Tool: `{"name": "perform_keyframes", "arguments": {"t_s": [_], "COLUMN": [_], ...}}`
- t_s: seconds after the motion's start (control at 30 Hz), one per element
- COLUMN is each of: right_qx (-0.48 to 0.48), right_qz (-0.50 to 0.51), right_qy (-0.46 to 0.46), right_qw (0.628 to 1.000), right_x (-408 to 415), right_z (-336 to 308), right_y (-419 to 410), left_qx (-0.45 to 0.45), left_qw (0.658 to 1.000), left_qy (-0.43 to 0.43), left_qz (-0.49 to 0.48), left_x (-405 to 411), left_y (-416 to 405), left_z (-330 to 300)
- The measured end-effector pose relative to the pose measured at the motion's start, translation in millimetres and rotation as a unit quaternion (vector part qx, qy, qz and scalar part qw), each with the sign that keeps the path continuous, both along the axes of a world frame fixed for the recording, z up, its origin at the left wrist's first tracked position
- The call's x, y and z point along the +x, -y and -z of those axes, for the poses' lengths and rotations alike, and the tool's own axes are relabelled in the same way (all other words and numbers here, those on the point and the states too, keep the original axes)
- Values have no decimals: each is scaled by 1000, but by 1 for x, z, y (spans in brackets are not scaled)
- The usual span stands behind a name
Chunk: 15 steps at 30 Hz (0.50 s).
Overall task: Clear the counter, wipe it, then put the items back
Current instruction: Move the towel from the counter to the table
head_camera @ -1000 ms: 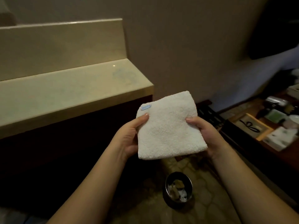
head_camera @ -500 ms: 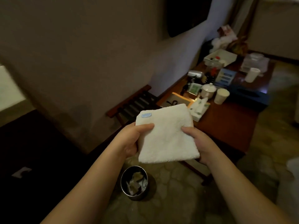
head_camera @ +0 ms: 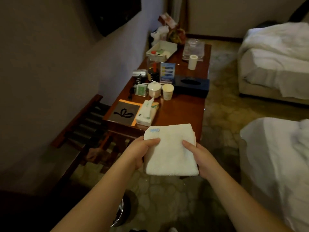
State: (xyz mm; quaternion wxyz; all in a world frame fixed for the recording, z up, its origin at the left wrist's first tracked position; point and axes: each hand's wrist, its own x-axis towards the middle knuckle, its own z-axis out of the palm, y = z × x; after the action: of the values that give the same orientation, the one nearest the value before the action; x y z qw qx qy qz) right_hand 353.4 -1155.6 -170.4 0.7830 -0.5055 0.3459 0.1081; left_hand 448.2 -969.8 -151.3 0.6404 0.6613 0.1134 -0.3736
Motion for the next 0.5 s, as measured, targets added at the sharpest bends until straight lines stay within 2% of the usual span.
{"name": "perform_keyframes", "arguments": {"t_s": [0.23, 0.5], "right_qx": [-24, -57], "right_qz": [56, 105], "right_qy": [-10, -68], "right_qw": [998, 990], "right_x": [7, 72], "right_z": [22, 52], "right_y": [30, 57], "left_qx": [20, 77], "left_qw": [996, 988], "left_qy": [-29, -25], "left_qz": [84, 130], "left_x": [35, 112], "left_y": [44, 91], "left_z": [26, 59]}}
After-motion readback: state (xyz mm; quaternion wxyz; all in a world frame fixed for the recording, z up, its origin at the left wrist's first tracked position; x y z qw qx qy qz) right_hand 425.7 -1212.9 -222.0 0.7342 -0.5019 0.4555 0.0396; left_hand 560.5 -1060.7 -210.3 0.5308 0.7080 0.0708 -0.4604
